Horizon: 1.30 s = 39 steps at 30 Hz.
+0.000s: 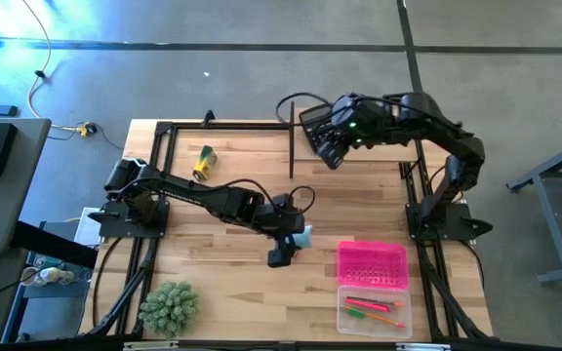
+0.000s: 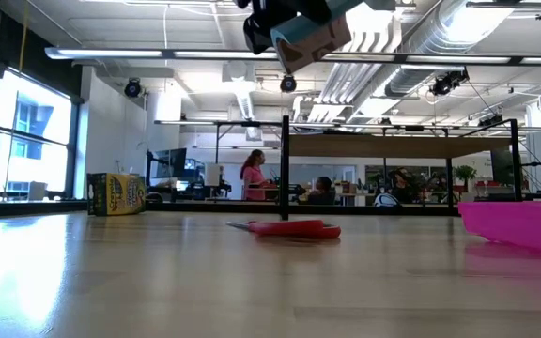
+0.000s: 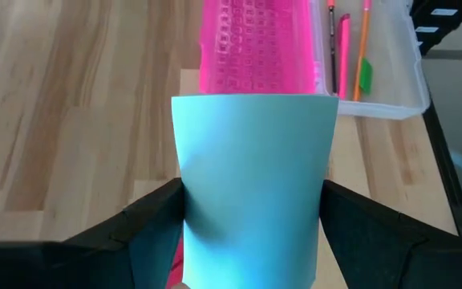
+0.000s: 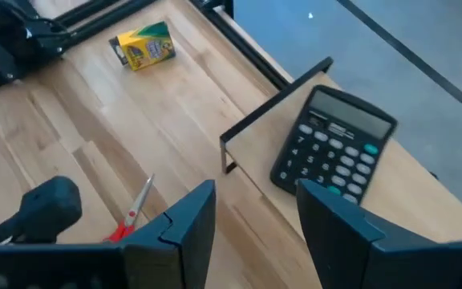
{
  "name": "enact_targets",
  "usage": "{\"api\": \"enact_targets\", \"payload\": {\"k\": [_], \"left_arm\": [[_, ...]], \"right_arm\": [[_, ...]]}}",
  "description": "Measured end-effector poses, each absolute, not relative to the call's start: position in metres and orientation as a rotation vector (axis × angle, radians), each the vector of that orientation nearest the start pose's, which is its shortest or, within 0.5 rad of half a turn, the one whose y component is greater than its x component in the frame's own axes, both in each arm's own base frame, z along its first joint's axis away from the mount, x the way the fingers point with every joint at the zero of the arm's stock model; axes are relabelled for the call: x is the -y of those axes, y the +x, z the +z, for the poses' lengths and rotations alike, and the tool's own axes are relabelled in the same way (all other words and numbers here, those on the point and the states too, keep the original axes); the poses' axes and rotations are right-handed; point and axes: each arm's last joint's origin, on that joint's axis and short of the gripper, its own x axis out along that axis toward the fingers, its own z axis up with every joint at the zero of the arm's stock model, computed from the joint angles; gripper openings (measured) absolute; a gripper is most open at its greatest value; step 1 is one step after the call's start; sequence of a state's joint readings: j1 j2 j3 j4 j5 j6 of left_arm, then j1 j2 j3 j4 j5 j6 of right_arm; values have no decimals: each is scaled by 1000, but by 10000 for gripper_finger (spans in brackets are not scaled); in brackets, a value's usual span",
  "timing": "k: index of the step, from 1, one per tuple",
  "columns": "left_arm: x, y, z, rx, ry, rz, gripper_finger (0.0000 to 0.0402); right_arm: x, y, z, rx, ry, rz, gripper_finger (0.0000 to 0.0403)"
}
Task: Pack school essentials
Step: Put the blue sticky notes into the supply box
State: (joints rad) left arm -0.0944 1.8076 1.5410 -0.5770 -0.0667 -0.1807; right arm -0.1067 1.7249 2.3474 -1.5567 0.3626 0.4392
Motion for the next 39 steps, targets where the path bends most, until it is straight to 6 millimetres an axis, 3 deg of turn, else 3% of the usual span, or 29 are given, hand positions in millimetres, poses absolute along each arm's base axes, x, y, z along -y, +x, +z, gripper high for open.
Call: {"api": "enact_targets", "payload": {"k": [7, 13, 19, 25, 33, 39], "left_arm": [[35, 397, 281, -837, -95, 77, 266], [34, 397, 281, -837, -98, 80, 266], [34, 397, 281, -837, -101, 81, 266], [34, 397, 281, -837, -100, 80, 266], [34, 397, 281, -837, -100, 81, 266], [34, 397, 281, -834, -92, 100, 266]], "right_arm": [[30, 242, 502, -730, 322, -615, 165], [4, 241, 502, -712, 275, -585, 164], [-19, 249, 474, -802, 226, -604, 164], [-32, 243, 435, -862, 323, -664, 164], [-59, 230, 401, -750, 571, -557, 165], [-83, 240, 376, -655, 735, -446, 165]]}}
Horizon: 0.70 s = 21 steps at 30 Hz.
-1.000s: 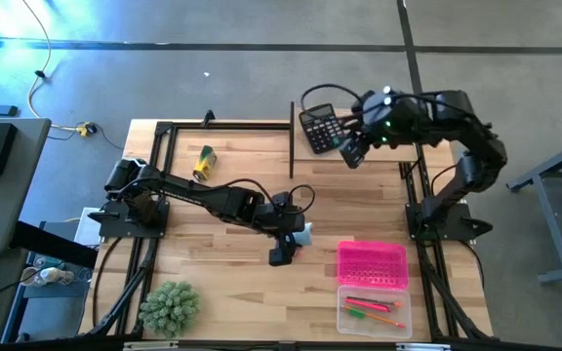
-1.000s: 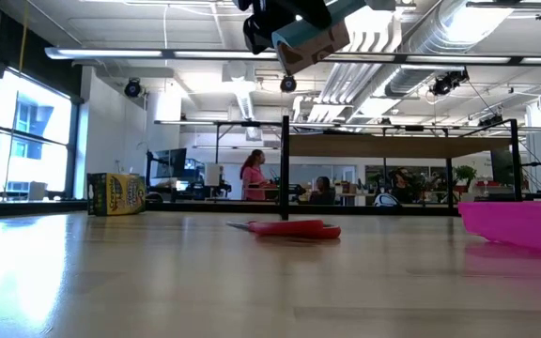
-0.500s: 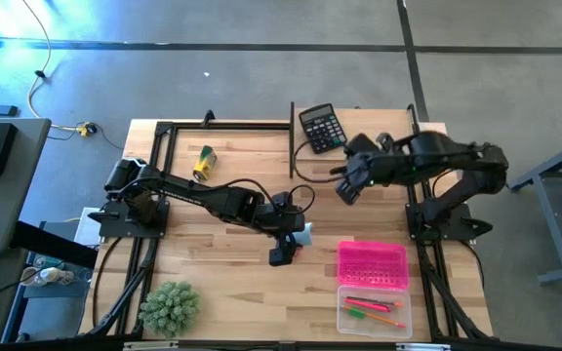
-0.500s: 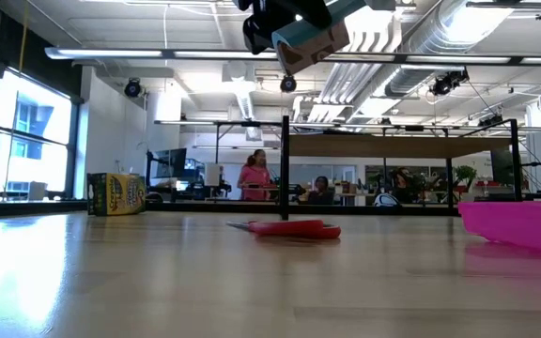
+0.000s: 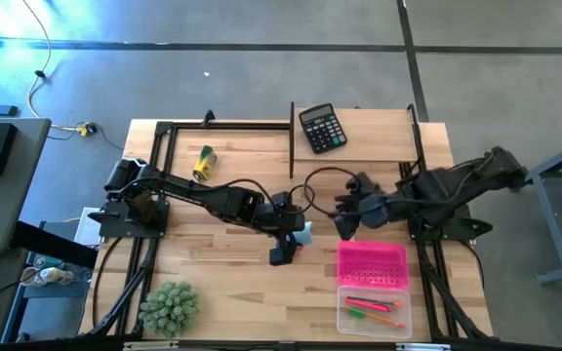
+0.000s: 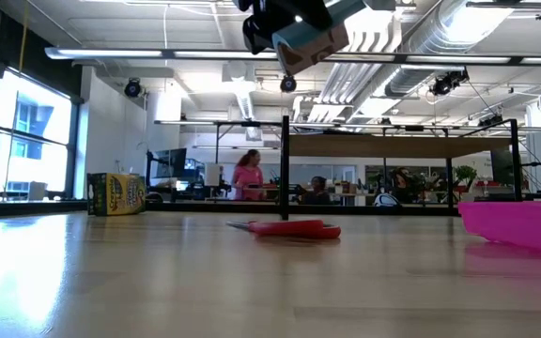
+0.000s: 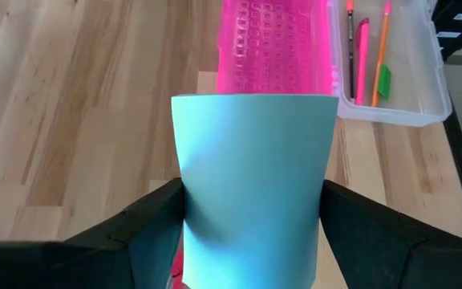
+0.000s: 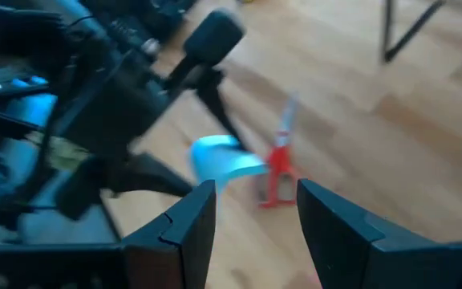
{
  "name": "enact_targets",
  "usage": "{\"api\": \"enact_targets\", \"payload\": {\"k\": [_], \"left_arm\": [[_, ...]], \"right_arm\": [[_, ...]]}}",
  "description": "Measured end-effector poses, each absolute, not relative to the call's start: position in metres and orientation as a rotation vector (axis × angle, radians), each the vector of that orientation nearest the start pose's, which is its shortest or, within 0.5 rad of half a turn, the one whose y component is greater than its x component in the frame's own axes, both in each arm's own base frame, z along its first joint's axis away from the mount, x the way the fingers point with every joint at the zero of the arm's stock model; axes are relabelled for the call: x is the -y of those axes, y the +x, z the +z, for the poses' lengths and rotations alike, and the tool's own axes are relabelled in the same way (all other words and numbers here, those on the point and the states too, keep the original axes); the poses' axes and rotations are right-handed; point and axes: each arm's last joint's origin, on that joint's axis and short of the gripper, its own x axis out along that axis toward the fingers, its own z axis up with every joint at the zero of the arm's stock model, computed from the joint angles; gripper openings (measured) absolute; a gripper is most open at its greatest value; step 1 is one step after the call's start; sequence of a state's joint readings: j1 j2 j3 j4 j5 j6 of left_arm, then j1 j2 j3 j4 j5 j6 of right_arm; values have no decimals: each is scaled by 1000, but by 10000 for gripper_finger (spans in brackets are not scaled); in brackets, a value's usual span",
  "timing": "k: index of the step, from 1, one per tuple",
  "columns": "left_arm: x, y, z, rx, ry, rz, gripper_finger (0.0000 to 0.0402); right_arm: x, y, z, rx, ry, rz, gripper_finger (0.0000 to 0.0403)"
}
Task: Pack school essentials
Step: Put the blue sticky notes into the supply box
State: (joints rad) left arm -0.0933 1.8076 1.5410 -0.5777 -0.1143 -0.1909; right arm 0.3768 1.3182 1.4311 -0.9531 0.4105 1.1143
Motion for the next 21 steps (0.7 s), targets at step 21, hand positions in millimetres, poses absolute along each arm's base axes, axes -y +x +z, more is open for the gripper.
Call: {"api": "enact_targets", "payload": {"k": [21], "left_arm": [[31, 399, 284, -787, -105, 184, 266]], "right_arm": [[-104, 261, 313, -516, 919, -366, 165]]}}
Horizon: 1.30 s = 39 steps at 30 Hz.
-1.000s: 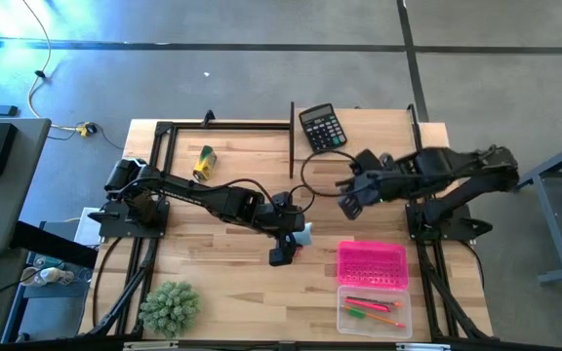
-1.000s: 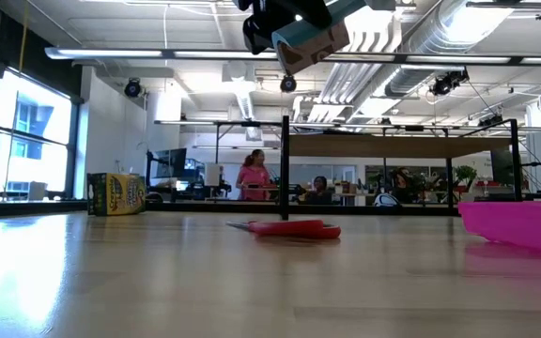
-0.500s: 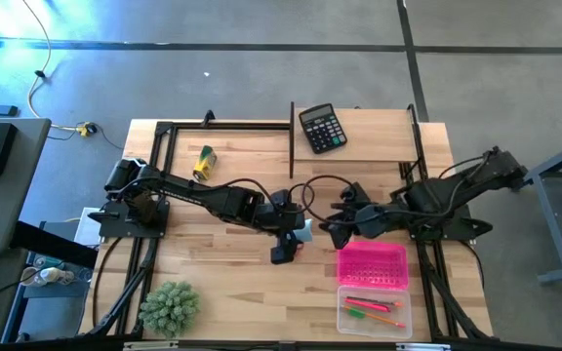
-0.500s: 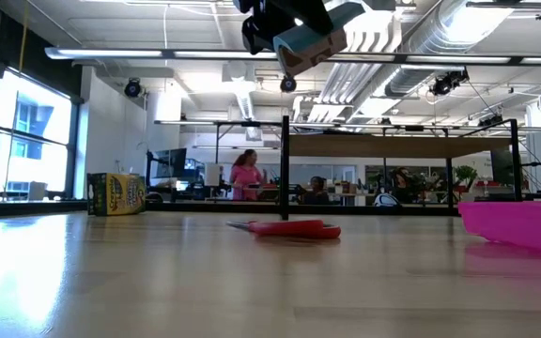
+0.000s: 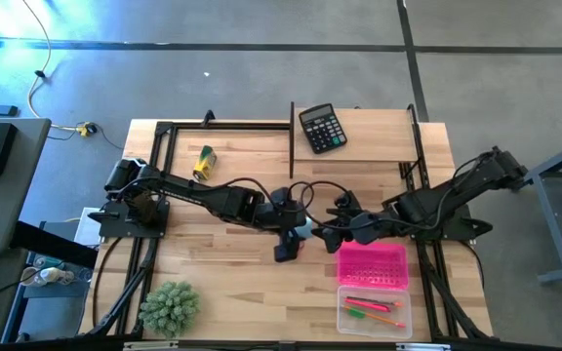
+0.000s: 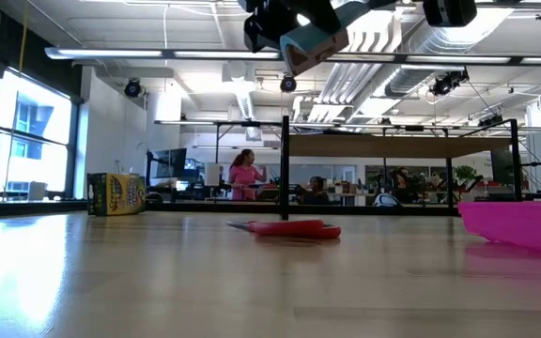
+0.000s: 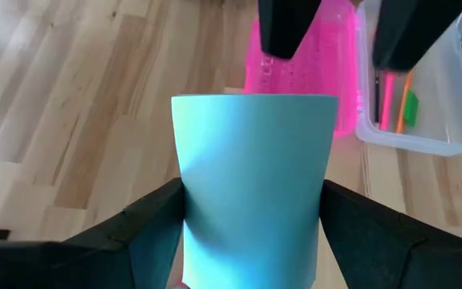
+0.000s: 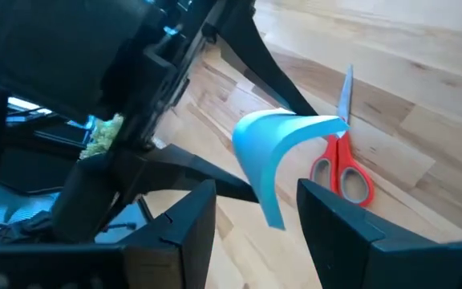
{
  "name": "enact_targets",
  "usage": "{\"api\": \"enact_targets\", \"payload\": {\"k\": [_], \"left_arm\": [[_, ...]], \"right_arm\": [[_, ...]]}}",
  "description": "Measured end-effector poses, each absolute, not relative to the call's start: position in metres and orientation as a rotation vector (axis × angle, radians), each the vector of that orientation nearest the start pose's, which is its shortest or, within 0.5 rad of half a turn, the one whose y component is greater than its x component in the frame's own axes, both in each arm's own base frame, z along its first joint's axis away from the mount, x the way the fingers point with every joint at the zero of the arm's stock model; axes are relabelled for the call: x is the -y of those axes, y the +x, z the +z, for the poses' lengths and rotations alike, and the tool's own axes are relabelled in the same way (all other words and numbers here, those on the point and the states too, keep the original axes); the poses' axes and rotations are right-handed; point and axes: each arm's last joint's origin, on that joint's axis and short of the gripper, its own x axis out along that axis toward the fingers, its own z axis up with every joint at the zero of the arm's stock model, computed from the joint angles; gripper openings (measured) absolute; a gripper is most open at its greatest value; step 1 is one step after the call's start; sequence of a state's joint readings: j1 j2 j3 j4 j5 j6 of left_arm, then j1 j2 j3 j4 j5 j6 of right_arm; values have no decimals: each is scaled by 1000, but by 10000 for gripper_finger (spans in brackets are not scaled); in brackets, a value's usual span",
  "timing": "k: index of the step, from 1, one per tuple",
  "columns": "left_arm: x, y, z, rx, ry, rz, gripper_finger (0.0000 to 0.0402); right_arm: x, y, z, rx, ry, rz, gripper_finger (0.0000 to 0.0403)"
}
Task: Pack school essentials
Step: Put the blue sticky notes into the supply box
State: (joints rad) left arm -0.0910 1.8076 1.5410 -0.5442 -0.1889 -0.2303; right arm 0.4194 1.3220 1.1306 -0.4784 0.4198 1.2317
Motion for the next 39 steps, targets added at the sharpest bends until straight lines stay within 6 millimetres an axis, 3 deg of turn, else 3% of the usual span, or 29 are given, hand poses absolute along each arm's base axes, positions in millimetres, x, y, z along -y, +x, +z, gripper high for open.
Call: {"api": "enact_targets", "payload": {"k": [16, 31, 39], "left_arm": [[30, 406, 292, -671, -104, 219, 266], [30, 407, 292, -665, -98, 225, 266], [31, 407, 292, -667, -115, 181, 267]], "right_arm": [[-103, 263, 311, -500, 904, -394, 159], [-103, 263, 311, -501, 905, -393, 14], [-103, 262, 311, -515, 907, -385, 11]]}}
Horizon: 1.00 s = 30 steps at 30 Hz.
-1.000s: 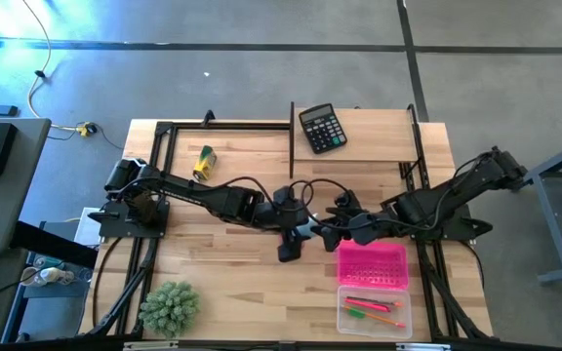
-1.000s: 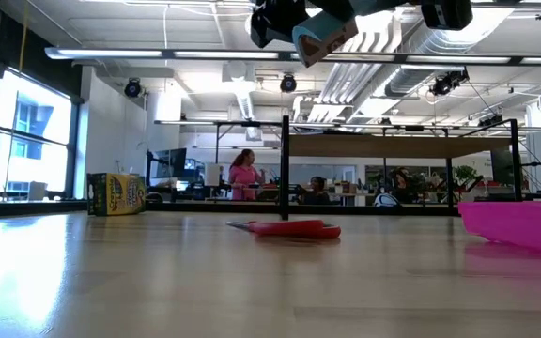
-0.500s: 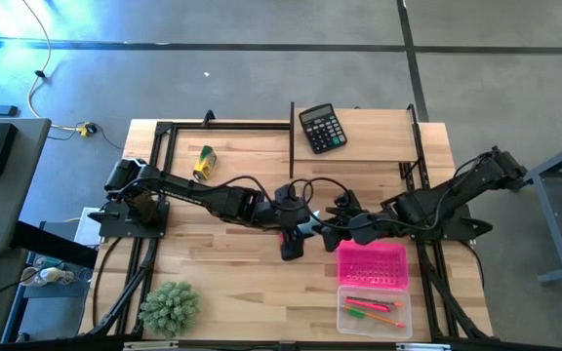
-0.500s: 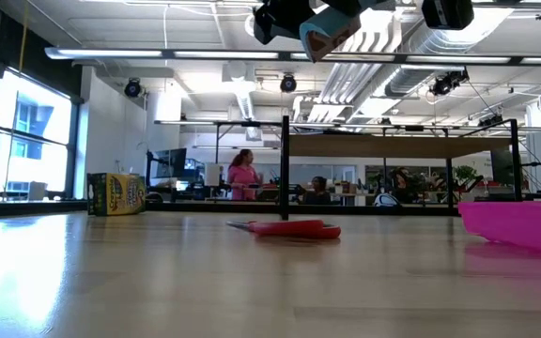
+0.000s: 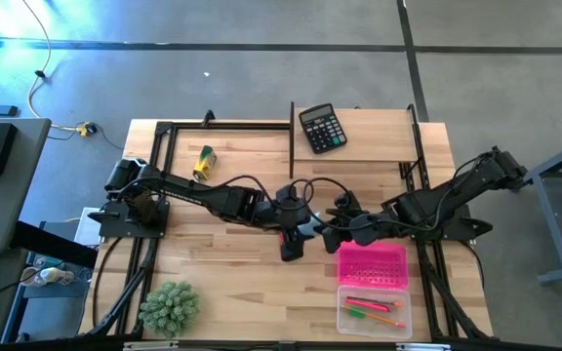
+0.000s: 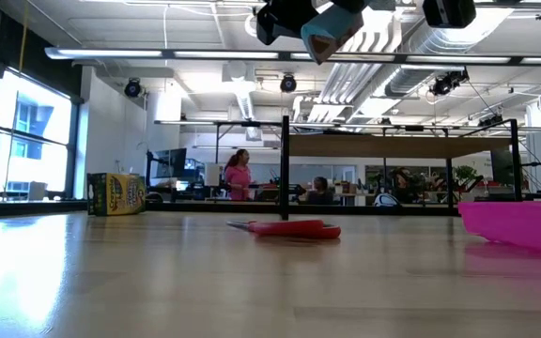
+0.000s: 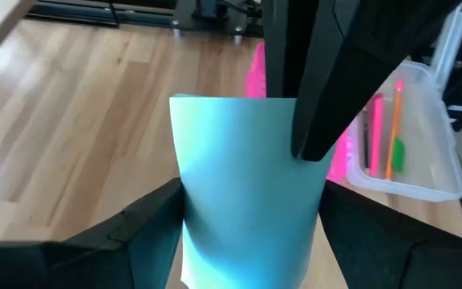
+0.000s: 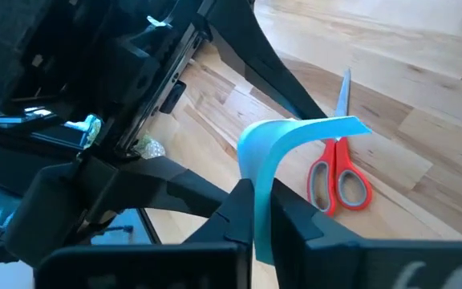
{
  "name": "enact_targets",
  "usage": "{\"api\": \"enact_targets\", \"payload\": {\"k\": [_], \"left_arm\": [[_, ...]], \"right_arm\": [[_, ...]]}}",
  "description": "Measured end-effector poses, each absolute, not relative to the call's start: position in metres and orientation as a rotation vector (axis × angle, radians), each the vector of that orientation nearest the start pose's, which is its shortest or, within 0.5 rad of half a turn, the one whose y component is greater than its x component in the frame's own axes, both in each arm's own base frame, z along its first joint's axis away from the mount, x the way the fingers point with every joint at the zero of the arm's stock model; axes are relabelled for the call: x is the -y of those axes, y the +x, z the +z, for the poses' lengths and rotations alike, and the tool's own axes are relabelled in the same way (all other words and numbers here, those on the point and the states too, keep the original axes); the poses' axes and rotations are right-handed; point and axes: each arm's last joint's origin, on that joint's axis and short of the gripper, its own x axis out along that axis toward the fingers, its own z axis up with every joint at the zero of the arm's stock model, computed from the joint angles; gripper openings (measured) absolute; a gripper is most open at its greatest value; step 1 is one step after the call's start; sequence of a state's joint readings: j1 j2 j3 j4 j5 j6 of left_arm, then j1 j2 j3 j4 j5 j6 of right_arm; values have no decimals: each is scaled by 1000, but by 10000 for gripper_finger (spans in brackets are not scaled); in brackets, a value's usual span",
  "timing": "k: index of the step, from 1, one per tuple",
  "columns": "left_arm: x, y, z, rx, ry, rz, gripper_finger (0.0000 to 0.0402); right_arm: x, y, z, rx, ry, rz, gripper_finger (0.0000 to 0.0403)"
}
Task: Pack school essentials
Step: Put the blue sticky notes into the supply box
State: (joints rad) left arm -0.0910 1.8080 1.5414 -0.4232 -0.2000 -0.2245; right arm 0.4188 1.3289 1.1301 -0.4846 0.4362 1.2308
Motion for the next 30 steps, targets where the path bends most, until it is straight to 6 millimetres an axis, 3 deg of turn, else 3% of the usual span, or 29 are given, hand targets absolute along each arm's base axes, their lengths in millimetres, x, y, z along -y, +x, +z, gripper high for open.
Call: {"api": "enact_targets", "payload": {"k": [30], "left_arm": [[30, 408, 293, -658, -138, 154, 267]], "right_arm": [[-103, 260, 309, -550, 888, -388, 3]]}}
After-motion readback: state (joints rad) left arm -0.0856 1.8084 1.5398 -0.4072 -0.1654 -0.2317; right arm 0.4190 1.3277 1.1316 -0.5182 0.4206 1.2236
